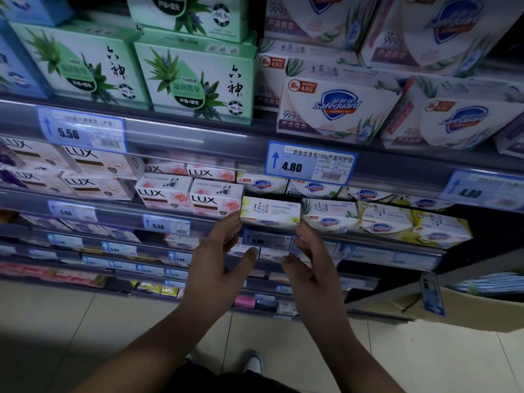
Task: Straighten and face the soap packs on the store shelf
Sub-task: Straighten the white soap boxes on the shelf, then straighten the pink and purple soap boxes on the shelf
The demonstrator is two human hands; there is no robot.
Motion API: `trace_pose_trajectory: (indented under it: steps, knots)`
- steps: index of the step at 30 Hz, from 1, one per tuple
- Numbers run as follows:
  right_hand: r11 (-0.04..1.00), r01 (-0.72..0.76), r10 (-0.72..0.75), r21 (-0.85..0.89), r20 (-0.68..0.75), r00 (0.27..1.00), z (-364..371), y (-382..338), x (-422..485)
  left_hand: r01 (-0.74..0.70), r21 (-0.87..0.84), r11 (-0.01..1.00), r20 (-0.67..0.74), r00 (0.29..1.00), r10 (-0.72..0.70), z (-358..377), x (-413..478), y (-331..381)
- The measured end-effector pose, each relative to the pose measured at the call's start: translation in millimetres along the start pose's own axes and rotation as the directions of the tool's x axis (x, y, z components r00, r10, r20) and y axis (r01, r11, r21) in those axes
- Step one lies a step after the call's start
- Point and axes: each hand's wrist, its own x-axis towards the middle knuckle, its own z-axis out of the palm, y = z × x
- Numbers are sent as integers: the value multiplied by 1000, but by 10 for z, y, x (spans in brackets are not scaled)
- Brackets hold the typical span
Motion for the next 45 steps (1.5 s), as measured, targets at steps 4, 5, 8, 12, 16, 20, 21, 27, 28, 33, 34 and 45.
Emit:
trace_pose_trajectory:
  steps: [4,5,8,12,16,20,21,27,28,33,34,45]
  knots:
    - [1000,12,-12,18,27,1000,22,-28,12,-9,-1,1000,4,1000,9,38,29,25]
    - [1000,12,-12,20,31,999,29,-29,15,-7,2,1000,10,1000,7,48,38,37]
    - [1000,11,-12,14,38,999,42,-19,19,-35,46,998,9,999,35,69,72,51]
    - [1000,-9,9,11,41,999,79,4,45,-110,196,974,22,994,108,75,137,39]
    - [998,-48,50,-34,82,995,127,19,99,-119,285,951,36,993,114,108,135,22]
    - [993,-75,83,-89,85,993,132,33,134,-139,364,921,60,990,126,140,135,-12]
    - [991,-90,99,-102,89,991,127,33,147,-130,378,917,63,991,115,141,143,-18]
    - [982,-151,160,-115,77,984,125,4,199,-137,441,887,109,989,98,124,176,-16]
    - [982,-146,156,-119,75,985,139,-3,200,-143,438,888,121,988,99,112,176,-12]
    - [988,-107,121,-112,119,985,246,-82,171,-124,303,945,29,992,121,-111,141,0]
    - [990,-86,103,-115,144,984,293,-119,168,-107,276,955,-45,991,124,-189,137,-4]
    - [981,50,-14,-188,185,983,840,-470,196,-10,313,950,-67,997,33,-588,271,-150]
